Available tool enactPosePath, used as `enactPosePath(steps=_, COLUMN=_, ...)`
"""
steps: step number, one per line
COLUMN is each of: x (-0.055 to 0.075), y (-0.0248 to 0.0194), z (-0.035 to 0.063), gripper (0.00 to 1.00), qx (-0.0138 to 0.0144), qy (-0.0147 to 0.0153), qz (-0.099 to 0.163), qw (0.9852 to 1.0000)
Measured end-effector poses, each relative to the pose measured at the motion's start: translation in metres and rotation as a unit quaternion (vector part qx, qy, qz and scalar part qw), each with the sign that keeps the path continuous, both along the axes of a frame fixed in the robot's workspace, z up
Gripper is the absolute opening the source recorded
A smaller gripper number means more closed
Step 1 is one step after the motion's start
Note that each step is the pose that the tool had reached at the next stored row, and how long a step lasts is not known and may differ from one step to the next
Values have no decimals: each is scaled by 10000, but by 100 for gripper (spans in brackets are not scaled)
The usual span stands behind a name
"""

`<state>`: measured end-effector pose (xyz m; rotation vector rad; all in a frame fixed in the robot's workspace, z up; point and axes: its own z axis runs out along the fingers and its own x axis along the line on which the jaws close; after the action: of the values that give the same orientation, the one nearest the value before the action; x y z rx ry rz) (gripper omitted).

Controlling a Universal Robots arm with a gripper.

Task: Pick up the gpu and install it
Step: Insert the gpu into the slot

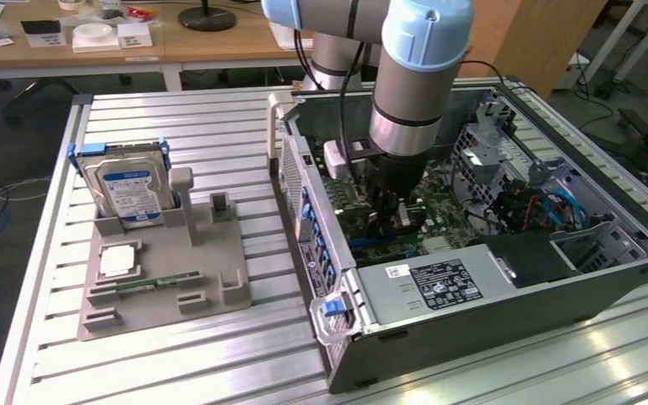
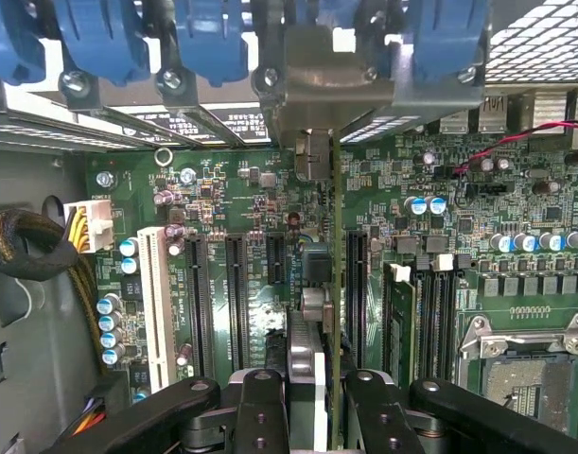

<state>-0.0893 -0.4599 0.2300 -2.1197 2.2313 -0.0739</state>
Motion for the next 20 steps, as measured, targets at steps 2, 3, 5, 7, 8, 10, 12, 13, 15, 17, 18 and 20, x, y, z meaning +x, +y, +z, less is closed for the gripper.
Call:
enactPosePath(steps=2, x=1, y=0, z=-1, gripper=28, qx=1, qy=19, qz=0, qw=10000)
enactPosePath(steps=3, x=1, y=0, z=-1, gripper=28, qx=1, qy=31, qz=1, qw=10000)
enactPosePath(steps=5, x=0, y=0, z=-1, gripper=28, qx=0, qy=49, qz=0, qw=10000)
enactPosePath(steps=7, x=0, y=0, z=-5, gripper=28, qx=1, qy=51, qz=0, qw=10000)
enactPosePath(steps=8, x=1, y=0, z=-9, gripper=28, qx=2, qy=51, qz=0, qw=10000)
enactPosePath(steps=10, x=1, y=0, z=-18, gripper=28, qx=1, qy=53, qz=1, qw=10000)
enactPosePath(steps=12, x=1, y=0, z=-28, gripper=28, qx=0, qy=54, qz=1, qw=10000)
enactPosePath(steps=13, x=1, y=0, z=-32, gripper=28, qx=0, qy=55, qz=1, qw=10000)
enactPosePath(steps=15, x=1, y=0, z=-41, gripper=28, qx=0, qy=58, qz=1, qw=10000)
enactPosePath(steps=17, x=1, y=0, z=-52, gripper=28, qx=0, qy=60, qz=1, qw=10000)
enactPosePath(steps=18, x=1, y=0, z=-58, gripper=28, qx=1, qy=62, qz=0, qw=10000)
enactPosePath(steps=20, x=1, y=-1, z=-64, gripper=28, qx=-1, qy=66, qz=1, qw=10000)
